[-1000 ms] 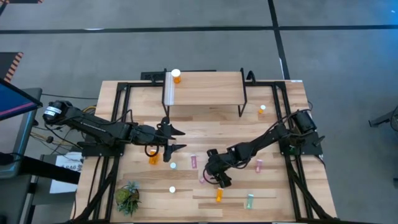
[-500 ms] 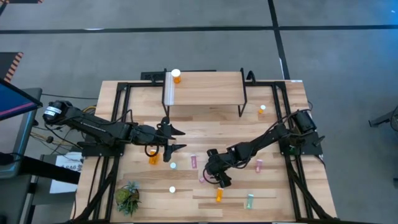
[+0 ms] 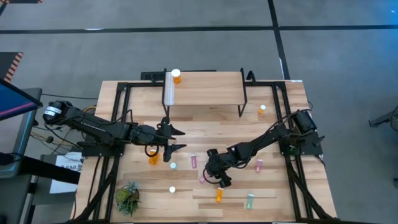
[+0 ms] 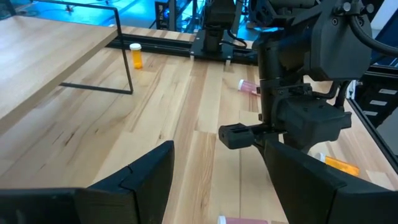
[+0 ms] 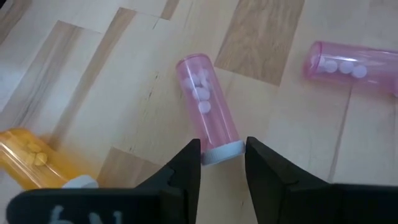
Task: Pick and place medicine bottles onto shelf by color
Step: Put the middle pink pill bottle on the shelf
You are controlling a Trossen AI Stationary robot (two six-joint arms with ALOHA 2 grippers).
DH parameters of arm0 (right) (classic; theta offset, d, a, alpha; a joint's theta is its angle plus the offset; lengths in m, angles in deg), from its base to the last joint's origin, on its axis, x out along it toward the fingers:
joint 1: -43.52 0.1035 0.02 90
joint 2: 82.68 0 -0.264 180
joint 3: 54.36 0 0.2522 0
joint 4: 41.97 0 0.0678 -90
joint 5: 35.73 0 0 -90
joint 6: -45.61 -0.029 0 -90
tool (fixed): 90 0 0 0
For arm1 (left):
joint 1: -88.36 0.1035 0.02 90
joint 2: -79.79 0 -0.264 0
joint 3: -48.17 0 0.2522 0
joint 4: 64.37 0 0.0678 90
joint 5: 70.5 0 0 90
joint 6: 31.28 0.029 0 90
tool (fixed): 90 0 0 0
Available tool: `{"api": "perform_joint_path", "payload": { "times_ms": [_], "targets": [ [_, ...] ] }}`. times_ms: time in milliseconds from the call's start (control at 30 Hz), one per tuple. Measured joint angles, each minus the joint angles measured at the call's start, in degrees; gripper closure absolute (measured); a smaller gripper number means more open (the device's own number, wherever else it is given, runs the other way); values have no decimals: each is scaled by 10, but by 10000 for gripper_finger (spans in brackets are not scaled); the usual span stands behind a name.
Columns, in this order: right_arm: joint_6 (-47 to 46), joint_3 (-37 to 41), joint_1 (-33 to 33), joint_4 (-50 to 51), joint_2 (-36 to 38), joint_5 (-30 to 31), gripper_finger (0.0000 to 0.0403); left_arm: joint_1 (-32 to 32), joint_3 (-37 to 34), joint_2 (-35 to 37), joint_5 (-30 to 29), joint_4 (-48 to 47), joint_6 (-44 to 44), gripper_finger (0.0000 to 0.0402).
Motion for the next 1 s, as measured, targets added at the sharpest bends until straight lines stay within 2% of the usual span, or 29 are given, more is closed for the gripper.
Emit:
{"api": "perform_joint_path", "payload": {
  "times_ms": [300, 700, 933, 1000],
  "targets": [
    [-6, 0, -15, 53, 29, 2, 281, 0, 0, 0, 7, -2, -10, 165],
    [-1, 0, -62, 133, 126, 6, 281, 0, 0, 0, 7, -10, -17, 165],
    [7, 0, -72, 189, 178, 68, 281, 0, 0, -13, 27, -3, -31, 165],
    [16, 0, -75, 197, 190, 85, 281, 0, 0, -31, 25, 30, -21, 165]
  ]
}}
